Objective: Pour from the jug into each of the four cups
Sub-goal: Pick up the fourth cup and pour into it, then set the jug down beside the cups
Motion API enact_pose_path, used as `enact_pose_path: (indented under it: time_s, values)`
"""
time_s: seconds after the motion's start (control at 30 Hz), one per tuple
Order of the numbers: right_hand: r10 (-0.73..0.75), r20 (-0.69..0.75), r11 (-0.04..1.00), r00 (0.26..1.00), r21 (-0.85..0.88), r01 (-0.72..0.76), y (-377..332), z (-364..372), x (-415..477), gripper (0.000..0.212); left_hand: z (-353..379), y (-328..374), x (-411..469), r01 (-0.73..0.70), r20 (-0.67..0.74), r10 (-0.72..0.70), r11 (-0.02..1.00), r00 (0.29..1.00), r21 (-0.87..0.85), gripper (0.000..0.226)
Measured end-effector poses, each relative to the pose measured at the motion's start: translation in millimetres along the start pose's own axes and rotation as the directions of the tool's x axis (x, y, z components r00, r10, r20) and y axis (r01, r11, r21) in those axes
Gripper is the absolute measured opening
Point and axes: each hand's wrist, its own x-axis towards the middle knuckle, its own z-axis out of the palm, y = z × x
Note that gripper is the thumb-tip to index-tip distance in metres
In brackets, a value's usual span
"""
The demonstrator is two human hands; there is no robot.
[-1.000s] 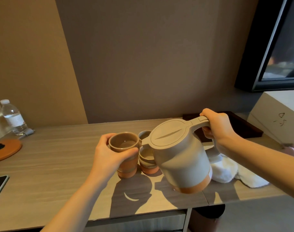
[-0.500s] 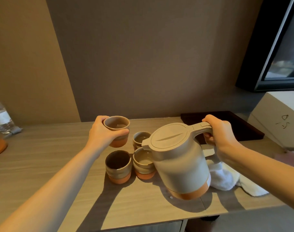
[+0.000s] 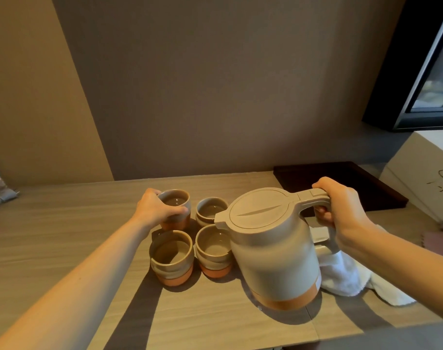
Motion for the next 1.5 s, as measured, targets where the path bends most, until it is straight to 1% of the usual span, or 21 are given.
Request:
enact_pose_path:
  time_s: [0.1, 0.23, 0.53, 0.7, 0.8, 0.87, 0.93, 0.97, 1.0, 1.07, 1.13, 1.2, 1.3, 1.37, 1.43, 1.5]
  values:
    - [0.009, -0.001, 1.000, 1.000, 0.003, -0.009, 2, -2, 1, 0.031, 4, -4, 0, 0.028, 0.030, -0.029, 0.999, 0.999, 0.024, 0.075]
    - [0.008, -0.009, 1.000, 1.000, 0.015, -0.008, 3, -3, 0, 0.031, 10, -6, -2, 0.048, 0.019, -0.049, 0.998, 0.999, 0.033, 0.075]
    - [0.010, -0.018, 0.999, 1.000, 0.030, -0.010, 5, -6, -2, 0.030, 13, -9, -5, 0.059, 0.085, -0.066, 0.995, 0.994, 0.082, 0.085]
    - [0.012, -0.017, 0.999, 1.000, 0.039, -0.011, 6, -10, -6, 0.030, 7, -3, -9, 0.101, 0.140, -0.116, 0.989, 0.983, 0.112, 0.098]
    - [0.004, -0.010, 0.998, 1.000, 0.066, -0.003, 5, -14, -11, 0.031, 3, 4, -19, 0.082, 0.094, -0.094, 0.989, 0.991, 0.126, 0.103]
    - [0.006, -0.023, 0.996, 1.000, 0.093, -0.004, 5, -16, -14, 0.030, 1, 13, -29, 0.023, -0.003, -0.022, 0.997, 1.000, 0.076, 0.096]
    - [0.017, -0.037, 0.992, 0.999, 0.129, -0.012, 6, -19, -17, 0.029, 0, 23, -44, -0.058, -0.110, 0.058, 0.998, 0.992, 0.009, 0.083]
    - [0.025, -0.042, 0.989, 0.999, 0.148, -0.018, 7, -20, -19, 0.029, 0, 28, -53, -0.106, -0.131, 0.102, 0.994, 0.986, -0.024, 0.075]
    - [0.032, -0.047, 0.986, 0.998, 0.165, -0.024, 8, -22, -21, 0.029, 0, 33, -64, -0.158, -0.124, 0.149, 0.986, 0.981, -0.062, 0.066]
    - [0.042, -0.059, 0.980, 0.997, 0.194, -0.030, 11, -23, -25, 0.031, 2, 41, -92, -0.253, -0.052, 0.248, 0.956, 0.967, -0.146, 0.049]
    - [0.052, -0.067, 0.976, 0.996, 0.214, -0.037, 14, -24, -27, 0.030, 7, 47, -123, -0.299, 0.025, 0.314, 0.924, 0.949, -0.239, 0.038]
    - [0.067, -0.077, 0.972, 0.995, 0.231, -0.048, 16, -26, -29, 0.030, 14, 50, -150, -0.290, 0.089, 0.334, 0.901, 0.939, -0.321, 0.039]
    - [0.070, -0.082, 0.972, 0.994, 0.229, -0.049, 20, -28, -31, 0.029, 28, 54, -178, -0.181, 0.202, 0.278, 0.900, 0.939, -0.397, 0.048]
    - [0.069, -0.084, 0.973, 0.994, 0.226, -0.049, 22, -29, -33, 0.029, 37, 57, -189, -0.118, 0.264, 0.247, 0.898, 0.933, -0.423, 0.046]
    - [0.071, -0.091, 0.974, 0.993, 0.219, -0.050, 24, -29, -33, 0.028, 44, 63, -196, -0.086, 0.292, 0.248, 0.876, 0.924, -0.474, 0.054]
    - [0.082, -0.104, 0.972, 0.991, 0.227, -0.056, 27, -29, -33, 0.028, 50, 67, -199, -0.088, 0.299, 0.269, 0.859, 0.916, -0.504, 0.058]
